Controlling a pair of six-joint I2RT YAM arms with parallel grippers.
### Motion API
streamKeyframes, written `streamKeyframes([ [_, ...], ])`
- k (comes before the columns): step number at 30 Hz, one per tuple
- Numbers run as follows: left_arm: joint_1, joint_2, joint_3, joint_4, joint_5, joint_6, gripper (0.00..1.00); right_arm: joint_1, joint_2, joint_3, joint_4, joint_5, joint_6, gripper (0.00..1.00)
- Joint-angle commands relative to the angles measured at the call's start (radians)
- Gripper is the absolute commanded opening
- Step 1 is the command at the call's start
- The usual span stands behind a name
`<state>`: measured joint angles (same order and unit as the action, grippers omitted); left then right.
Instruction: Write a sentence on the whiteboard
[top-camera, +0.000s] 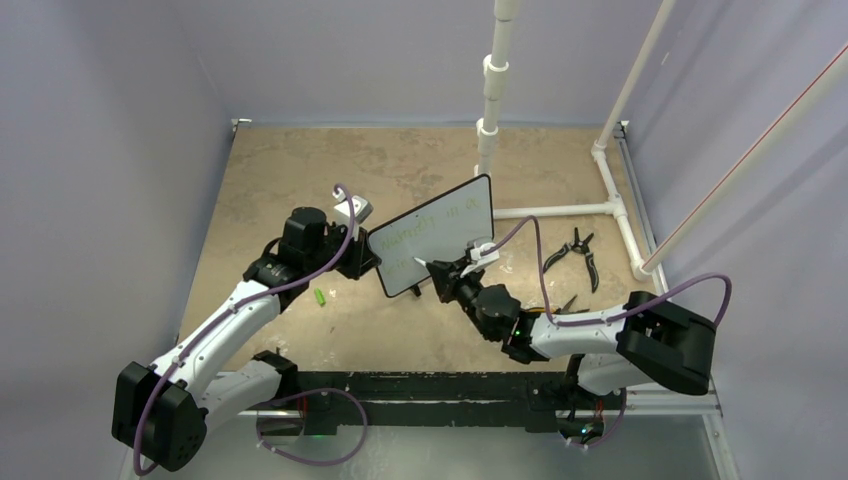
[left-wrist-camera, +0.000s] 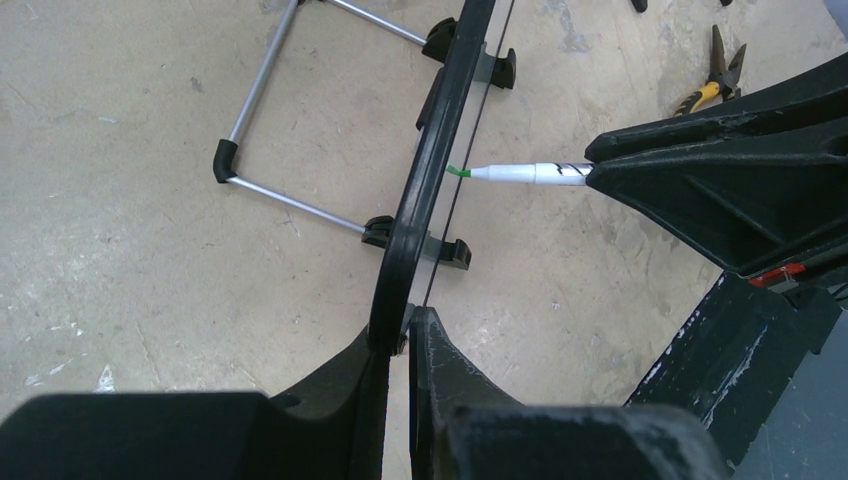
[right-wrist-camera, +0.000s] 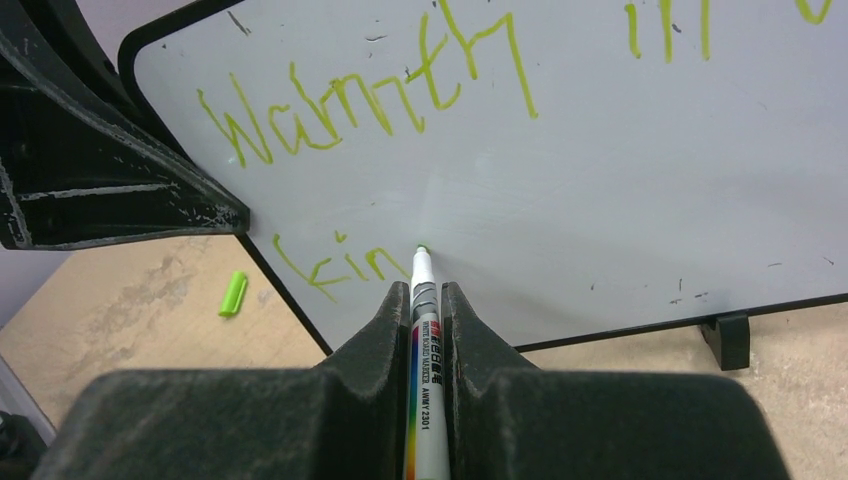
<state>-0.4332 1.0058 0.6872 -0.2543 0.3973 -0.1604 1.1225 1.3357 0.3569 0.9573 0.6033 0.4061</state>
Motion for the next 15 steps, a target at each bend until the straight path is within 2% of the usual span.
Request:
streamKeyframes([
  [1,0.001,-0.021,0.022,0.012,-0.003,0.015,0.0,-0.01,0.025,0.055,0.058,-0.027,-0.042,0.0],
  [6,0.001,-0.022,0.021,0.012,-0.004,0.016,0.0,-0.009,0.03,0.042,0.07,-0.042,-0.058,0.0],
  [15,0.001,-0.02,0.023,0.011,-0.004,0.018,0.0,-0.007,0.024,-0.008,0.013,-0.061,0.011,0.0],
])
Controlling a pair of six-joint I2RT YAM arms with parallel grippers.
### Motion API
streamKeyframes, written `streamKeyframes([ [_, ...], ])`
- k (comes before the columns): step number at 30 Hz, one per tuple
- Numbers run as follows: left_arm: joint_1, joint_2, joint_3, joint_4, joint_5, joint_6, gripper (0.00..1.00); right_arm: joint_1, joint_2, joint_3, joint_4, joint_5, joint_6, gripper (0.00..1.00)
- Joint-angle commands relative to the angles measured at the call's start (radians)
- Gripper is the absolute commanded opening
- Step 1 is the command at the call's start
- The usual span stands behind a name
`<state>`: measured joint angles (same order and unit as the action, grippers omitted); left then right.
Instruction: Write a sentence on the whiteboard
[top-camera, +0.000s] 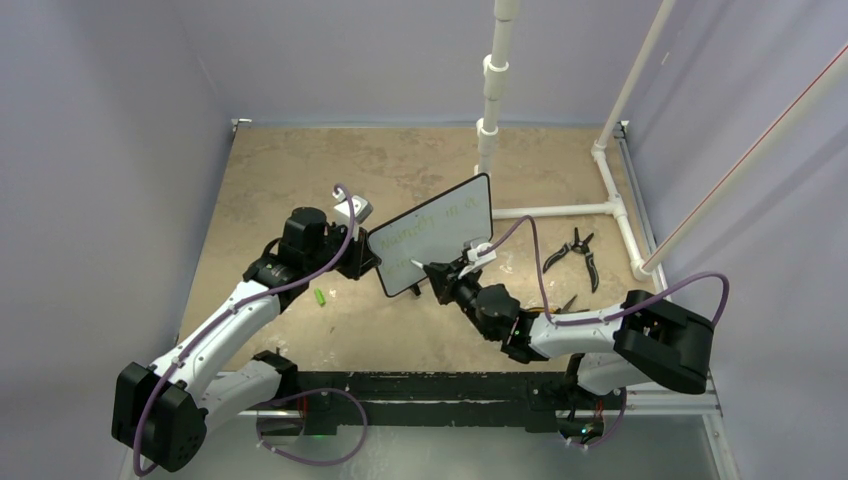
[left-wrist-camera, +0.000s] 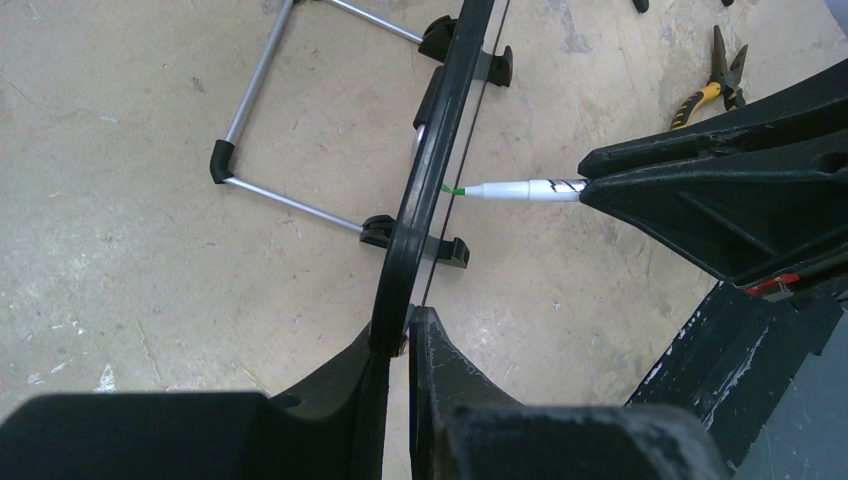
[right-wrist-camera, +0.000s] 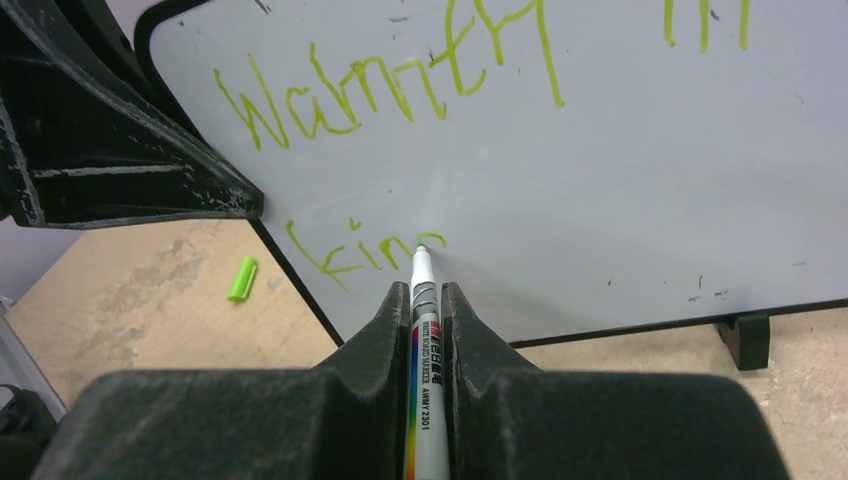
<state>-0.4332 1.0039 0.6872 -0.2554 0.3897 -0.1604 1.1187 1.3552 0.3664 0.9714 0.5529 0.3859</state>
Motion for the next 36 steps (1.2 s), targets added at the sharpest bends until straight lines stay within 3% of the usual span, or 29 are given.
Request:
streamKeyframes([
  [1,0.001,-0.017,0.023,0.013,0.004,0.018,0.0,-0.003,0.004,-0.021,-0.007,-0.006,0.037,0.0],
  [9,0.001,-0.018,0.023,0.015,0.007,0.016,0.0,-0.004,0.011,-0.005,-0.05,0.049,0.062,0.0],
  [36,0.001,-0.024,0.022,0.013,0.008,0.017,0.0,-0.005,-0.056,0.085,0.026,0.094,-0.092,0.0],
])
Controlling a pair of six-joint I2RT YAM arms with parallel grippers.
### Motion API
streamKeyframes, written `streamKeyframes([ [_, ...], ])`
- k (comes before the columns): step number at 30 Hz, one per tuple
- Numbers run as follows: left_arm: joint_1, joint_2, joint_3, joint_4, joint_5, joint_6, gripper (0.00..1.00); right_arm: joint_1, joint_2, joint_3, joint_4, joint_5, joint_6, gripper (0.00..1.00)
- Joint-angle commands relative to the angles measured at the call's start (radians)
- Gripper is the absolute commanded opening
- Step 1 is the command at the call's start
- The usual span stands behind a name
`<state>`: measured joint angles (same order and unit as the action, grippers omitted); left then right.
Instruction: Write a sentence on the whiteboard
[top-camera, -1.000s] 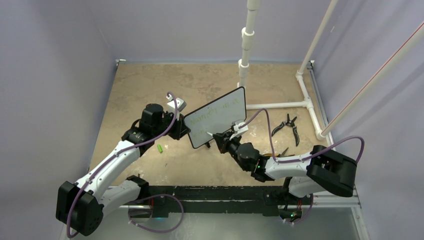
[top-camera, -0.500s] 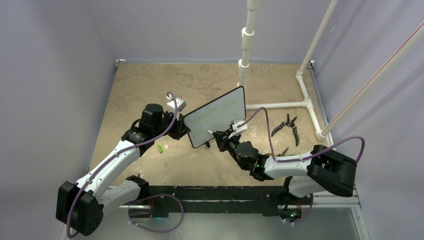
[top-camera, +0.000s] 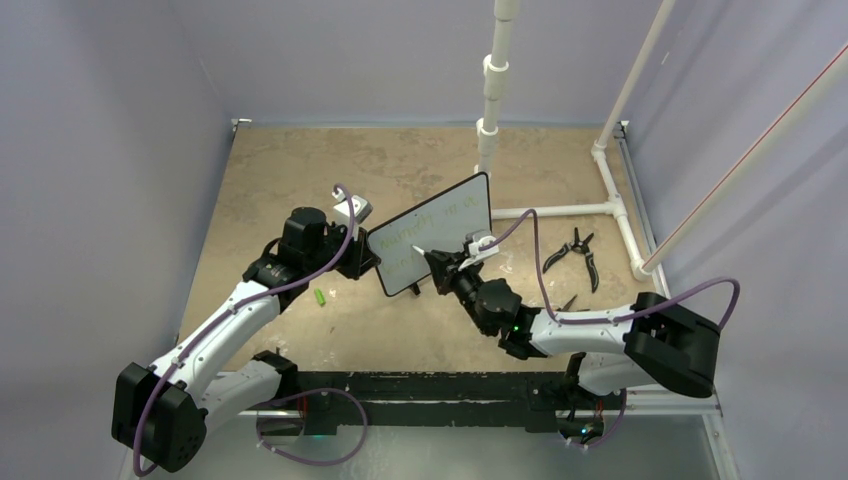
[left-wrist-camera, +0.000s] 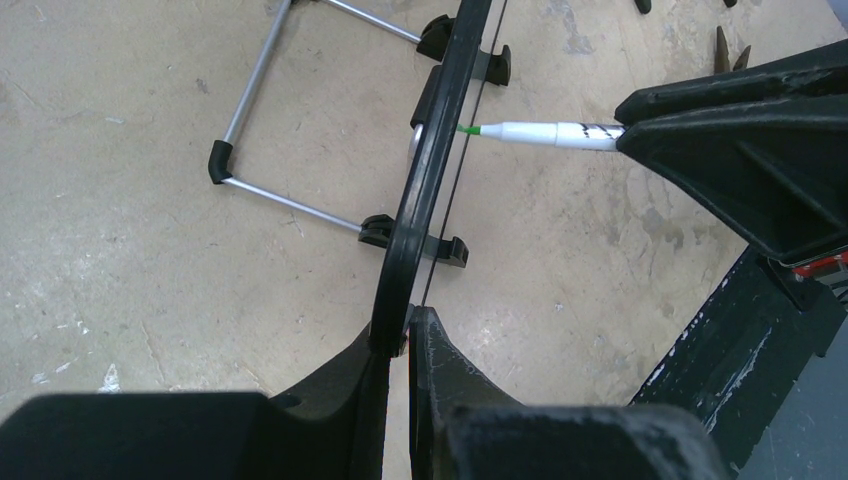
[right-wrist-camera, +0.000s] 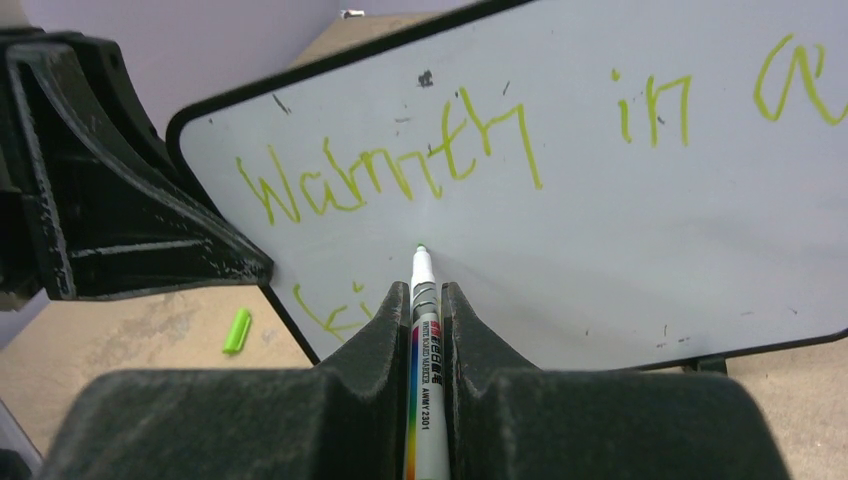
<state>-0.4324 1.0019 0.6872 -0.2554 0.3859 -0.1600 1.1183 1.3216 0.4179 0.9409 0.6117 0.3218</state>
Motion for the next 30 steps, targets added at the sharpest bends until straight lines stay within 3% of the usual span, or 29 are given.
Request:
streamKeyframes([
  [1,0.0,-0.022,0.021,0.013,0.011,0.017,0.0,-0.005,-0.018,0.032,0.056,0.035,-0.025,0.0],
  [30,0.0,-0.022,0.021,0.011,0.008,0.015,0.0,-0.004,0.071,-0.031,-0.054,0.049,0.137,0.0],
])
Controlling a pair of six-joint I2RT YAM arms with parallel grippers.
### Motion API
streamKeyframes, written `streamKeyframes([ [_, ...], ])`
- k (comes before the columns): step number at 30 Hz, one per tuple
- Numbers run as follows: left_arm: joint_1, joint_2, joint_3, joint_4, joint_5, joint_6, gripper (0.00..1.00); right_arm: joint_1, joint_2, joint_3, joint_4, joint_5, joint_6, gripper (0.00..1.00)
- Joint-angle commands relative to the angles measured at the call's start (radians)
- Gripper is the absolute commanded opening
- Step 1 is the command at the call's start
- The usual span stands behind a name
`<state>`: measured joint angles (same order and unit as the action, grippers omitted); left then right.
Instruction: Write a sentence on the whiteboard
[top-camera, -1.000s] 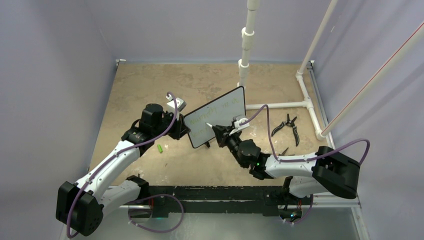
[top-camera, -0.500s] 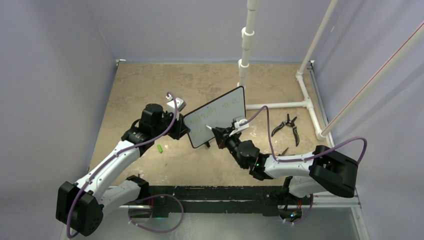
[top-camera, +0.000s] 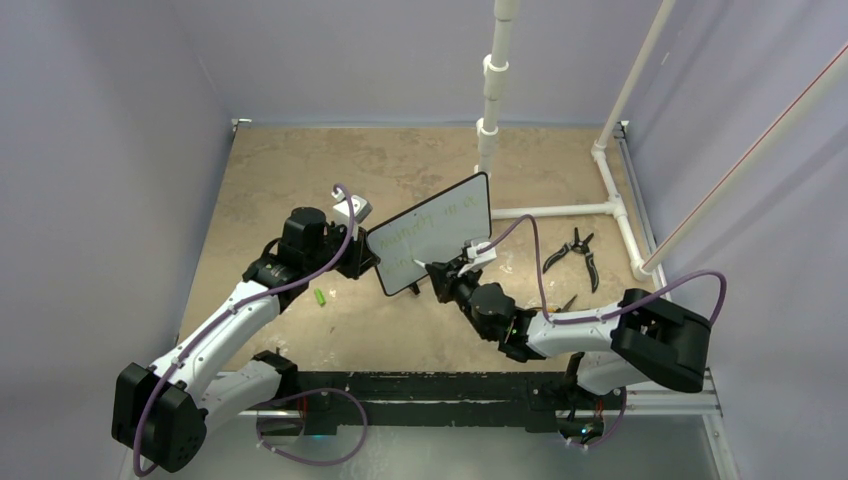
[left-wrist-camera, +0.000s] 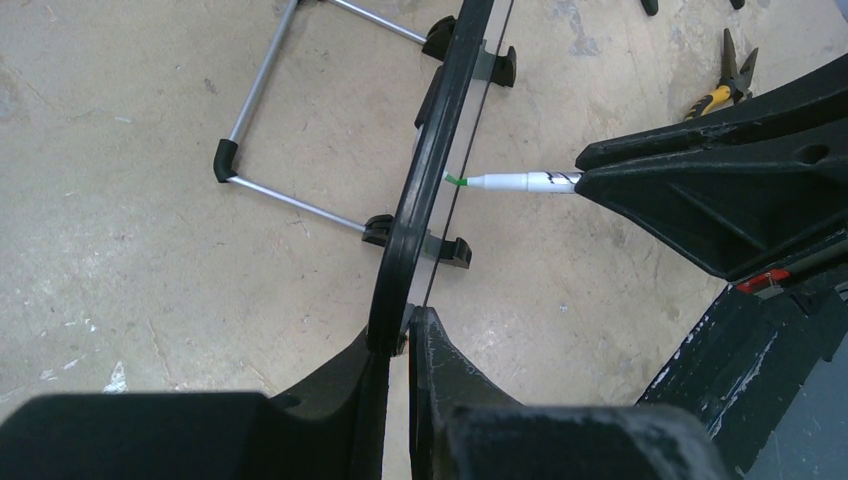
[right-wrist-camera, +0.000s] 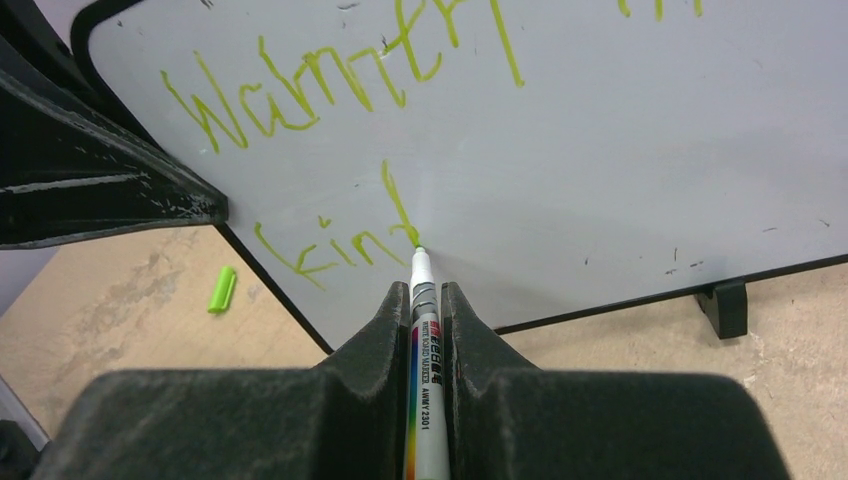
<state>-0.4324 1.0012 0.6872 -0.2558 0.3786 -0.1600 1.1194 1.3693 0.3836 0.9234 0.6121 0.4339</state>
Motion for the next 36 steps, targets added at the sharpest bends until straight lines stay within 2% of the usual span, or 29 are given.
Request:
streamKeyframes([
  [1,0.0,-0.022,0.022,0.012,0.014,0.015,0.0,-0.006,0.025,0.004,-0.043,0.054,0.03,0.0],
  [10,0.0,-0.023,0.021,0.01,0.013,0.016,0.0,-0.006,-0.007,-0.001,-0.094,0.096,0.051,0.0],
  [13,0.0,-0.024,0.021,0.012,0.011,0.015,0.0,-0.006,-0.032,-0.019,-0.055,0.101,0.02,0.0],
  [23,0.0,-0.021,0.022,0.013,0.015,0.014,0.0,-0.004,-0.09,-0.07,0.119,-0.073,-0.095,0.0],
  [36,0.0,-0.02,0.021,0.013,0.015,0.017,0.0,-0.005,-0.025,-0.006,0.146,-0.086,-0.11,0.0],
])
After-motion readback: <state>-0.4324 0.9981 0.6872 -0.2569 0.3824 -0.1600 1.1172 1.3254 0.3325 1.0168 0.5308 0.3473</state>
